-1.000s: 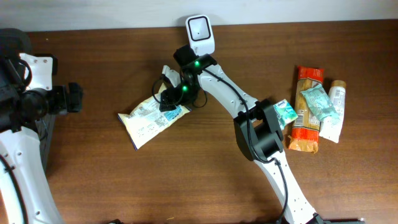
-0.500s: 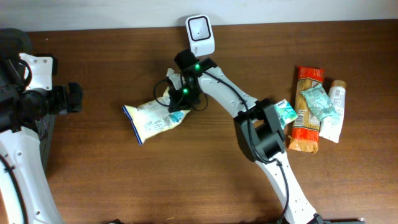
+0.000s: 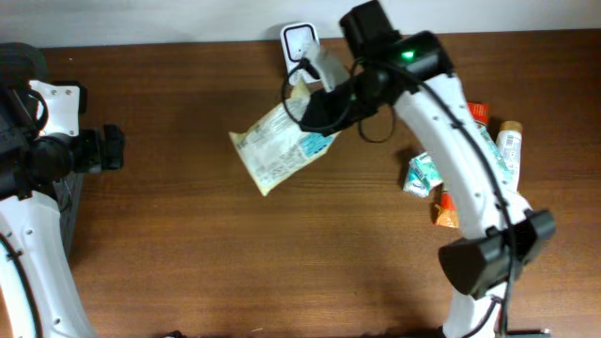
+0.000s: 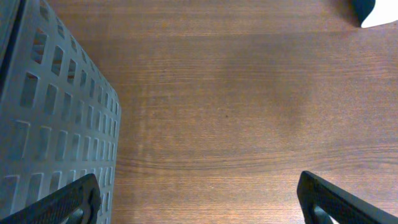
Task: Scan the item barcode
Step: 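Lift the white-blue bag and carry it toward the scanner, then hold the white-blue bag barcode in front of the scanner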
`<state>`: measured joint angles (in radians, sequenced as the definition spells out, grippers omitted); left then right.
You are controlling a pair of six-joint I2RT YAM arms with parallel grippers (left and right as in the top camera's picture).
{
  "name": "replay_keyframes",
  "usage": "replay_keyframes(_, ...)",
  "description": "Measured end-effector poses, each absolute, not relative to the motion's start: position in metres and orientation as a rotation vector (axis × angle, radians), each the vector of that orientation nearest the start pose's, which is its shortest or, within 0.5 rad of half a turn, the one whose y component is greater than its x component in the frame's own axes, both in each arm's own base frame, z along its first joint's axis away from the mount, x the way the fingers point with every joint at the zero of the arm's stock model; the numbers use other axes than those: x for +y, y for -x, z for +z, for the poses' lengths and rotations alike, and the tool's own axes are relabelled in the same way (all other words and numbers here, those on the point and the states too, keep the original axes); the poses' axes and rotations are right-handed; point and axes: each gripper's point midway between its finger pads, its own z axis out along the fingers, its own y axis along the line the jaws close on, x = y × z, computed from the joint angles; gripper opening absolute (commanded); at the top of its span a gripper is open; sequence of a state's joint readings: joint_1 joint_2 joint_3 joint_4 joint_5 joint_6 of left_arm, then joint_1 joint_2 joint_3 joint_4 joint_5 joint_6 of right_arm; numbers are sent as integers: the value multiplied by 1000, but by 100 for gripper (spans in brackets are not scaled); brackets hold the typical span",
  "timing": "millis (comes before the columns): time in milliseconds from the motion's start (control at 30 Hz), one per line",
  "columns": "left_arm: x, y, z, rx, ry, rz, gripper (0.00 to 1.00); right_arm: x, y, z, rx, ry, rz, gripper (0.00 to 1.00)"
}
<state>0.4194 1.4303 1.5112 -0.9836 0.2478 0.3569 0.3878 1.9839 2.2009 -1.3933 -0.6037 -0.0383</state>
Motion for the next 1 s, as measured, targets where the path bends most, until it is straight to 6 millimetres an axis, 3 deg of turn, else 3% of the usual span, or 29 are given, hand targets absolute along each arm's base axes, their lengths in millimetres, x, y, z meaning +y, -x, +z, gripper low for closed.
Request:
replay_keyframes(100, 113, -356, 266, 2436, -29, 39, 99, 232, -355, 295, 2592, 689, 912, 4)
replay_keyframes(267, 113, -356, 266, 2436, -29, 39, 99, 228, -345, 311, 2547, 715, 905, 4)
replay_keyframes(367, 113, -356, 266, 2436, -29, 40, 99, 225, -367, 308, 2501, 721, 707, 4)
replay_keyframes(500, 113, -356, 266, 2436, -28, 39, 99, 239, -399, 308, 2373, 739, 367, 4)
replay_keyframes(633, 113, -356, 266, 2436, -29, 39, 99, 253, -444, 308, 2209, 718, 55, 4)
replay_keyframes(733, 113, -356, 266, 2436, -29, 39, 99, 252, -497, 303, 2068, 695, -187, 4)
replay_keyframes(767, 113, -356, 266, 2436, -29, 39, 99, 251, -525, 297, 1997, 683, -320, 4)
replay_keyframes(833, 113, -357, 266, 2434, -29, 41, 99, 252, -562, 287, 1874, 705, -519, 4)
replay_keyframes(900, 113, -357, 266, 2433, -29, 41, 99, 254, -583, 285, 1779, 727, -636, 4)
replay_keyframes(1000, 113, -356, 266, 2436, -29, 39, 99, 258, -613, 268, 1637, 824, -835, 4)
